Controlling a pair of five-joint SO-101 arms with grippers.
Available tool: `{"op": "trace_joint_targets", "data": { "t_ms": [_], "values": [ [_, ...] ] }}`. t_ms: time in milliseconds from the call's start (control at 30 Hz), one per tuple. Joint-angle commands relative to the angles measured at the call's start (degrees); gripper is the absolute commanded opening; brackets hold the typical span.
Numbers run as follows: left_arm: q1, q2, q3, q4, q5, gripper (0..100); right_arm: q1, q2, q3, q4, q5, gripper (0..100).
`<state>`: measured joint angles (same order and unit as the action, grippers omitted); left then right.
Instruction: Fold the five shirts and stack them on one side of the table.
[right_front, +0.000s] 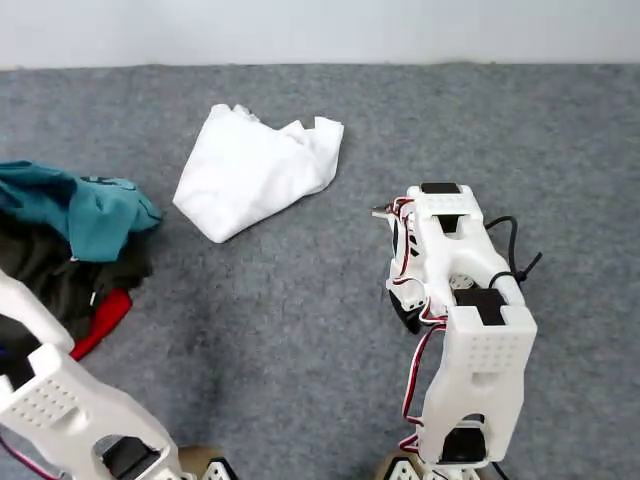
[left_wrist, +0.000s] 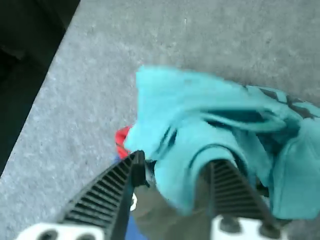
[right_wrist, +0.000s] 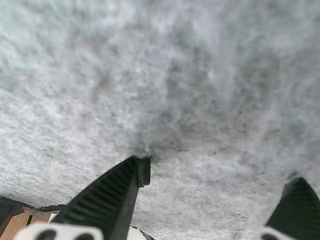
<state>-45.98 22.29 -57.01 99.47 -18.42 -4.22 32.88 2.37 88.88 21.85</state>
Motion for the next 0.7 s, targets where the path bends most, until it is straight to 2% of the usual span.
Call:
{"op": "trace_joint_targets", "data": {
  "t_ms": [0,167,300,500,600,667],
  "values": [
    [-0.35,-1.05,-1.8,0.88,-0.53,21,0.22,0.75,1.14,-2.51,0.0,39.8],
    [3.34,-4.66,-8.92,1.05,-0.26,21,0.22,0.75,1.14,-2.51,0.0,39.8],
    [12.57,-9.14,-8.04,1.14,-0.26,21,0.22,0.75,1.14,-2.51,0.0,39.8],
    [30.77,-8.53,6.55,0.09,-0.26,21,0.22,0.75,1.14,-2.51,0.0,39.8],
    [36.04,-4.13,15.78,-5.89,0.09,20,0.22,0.75,1.14,-2.51,0.0,39.8],
    [38.07,0.18,21.32,-11.52,2.9,20,0.22,0.75,1.14,-2.51,0.0,39.8]
  ]
}}
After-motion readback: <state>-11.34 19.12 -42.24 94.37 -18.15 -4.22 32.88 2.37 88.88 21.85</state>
